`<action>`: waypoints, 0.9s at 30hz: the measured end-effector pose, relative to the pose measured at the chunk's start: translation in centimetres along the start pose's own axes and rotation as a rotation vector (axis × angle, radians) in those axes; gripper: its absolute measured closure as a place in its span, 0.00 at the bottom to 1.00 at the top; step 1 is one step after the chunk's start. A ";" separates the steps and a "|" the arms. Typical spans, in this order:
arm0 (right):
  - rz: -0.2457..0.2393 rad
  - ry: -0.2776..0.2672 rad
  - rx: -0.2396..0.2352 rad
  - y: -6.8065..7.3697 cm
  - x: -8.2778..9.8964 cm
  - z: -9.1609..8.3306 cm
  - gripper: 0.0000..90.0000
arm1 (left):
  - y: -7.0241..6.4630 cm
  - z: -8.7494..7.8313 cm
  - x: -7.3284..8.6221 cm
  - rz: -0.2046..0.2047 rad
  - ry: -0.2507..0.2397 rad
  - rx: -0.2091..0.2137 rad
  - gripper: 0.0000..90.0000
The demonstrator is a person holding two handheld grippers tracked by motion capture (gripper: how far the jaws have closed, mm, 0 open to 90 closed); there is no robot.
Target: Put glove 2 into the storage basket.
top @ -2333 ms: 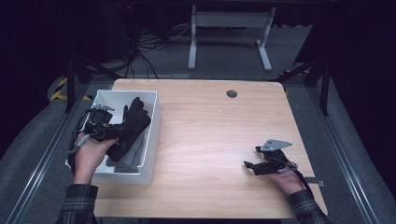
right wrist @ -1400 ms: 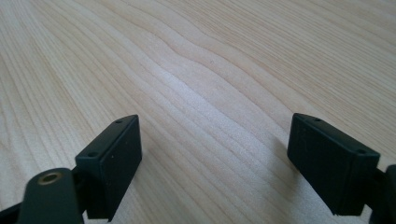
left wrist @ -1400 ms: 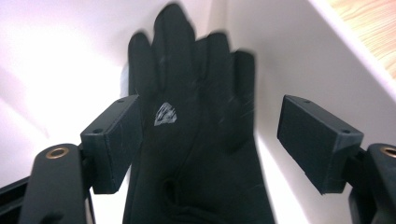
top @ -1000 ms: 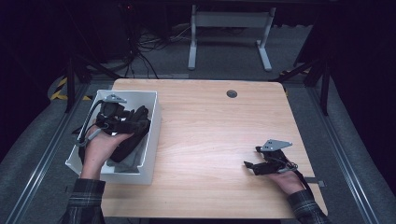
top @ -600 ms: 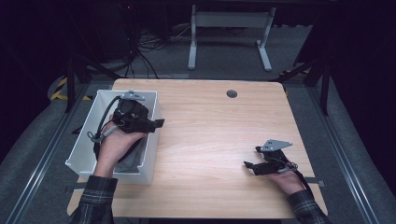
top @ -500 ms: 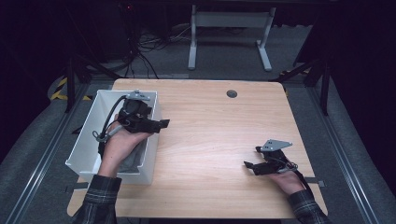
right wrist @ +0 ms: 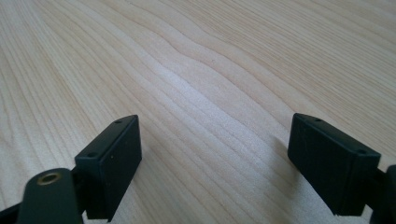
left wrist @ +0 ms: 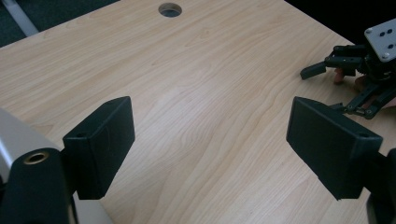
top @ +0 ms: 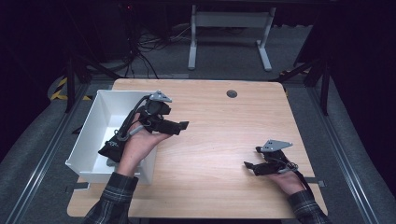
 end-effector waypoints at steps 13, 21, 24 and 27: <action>0.000 0.000 0.000 0.0 0.0 0.0 0.20 | -2.5 3.0 -0.3 0.030 0.013 0.025 0.17; -0.001 0.000 0.000 0.0 0.0 0.0 0.20 | -3.4 5.0 0.3 0.028 0.018 0.045 0.17; -0.001 0.000 0.000 0.0 0.0 0.0 0.20 | -3.9 6.2 0.8 0.030 0.029 0.057 0.17; 0.000 0.000 0.000 0.0 0.0 0.0 0.20 | -4.3 7.2 1.3 0.038 0.039 0.067 0.17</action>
Point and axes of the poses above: each handheld gripper's, and its own axes: z roughly forward along the jaws, x roughly out of its underside, y roughly to its left, the point moved 10 cm from there along z, roughly forward along the jaws, and after that the axes turned 11 degrees about x, right-handed, at the moved point
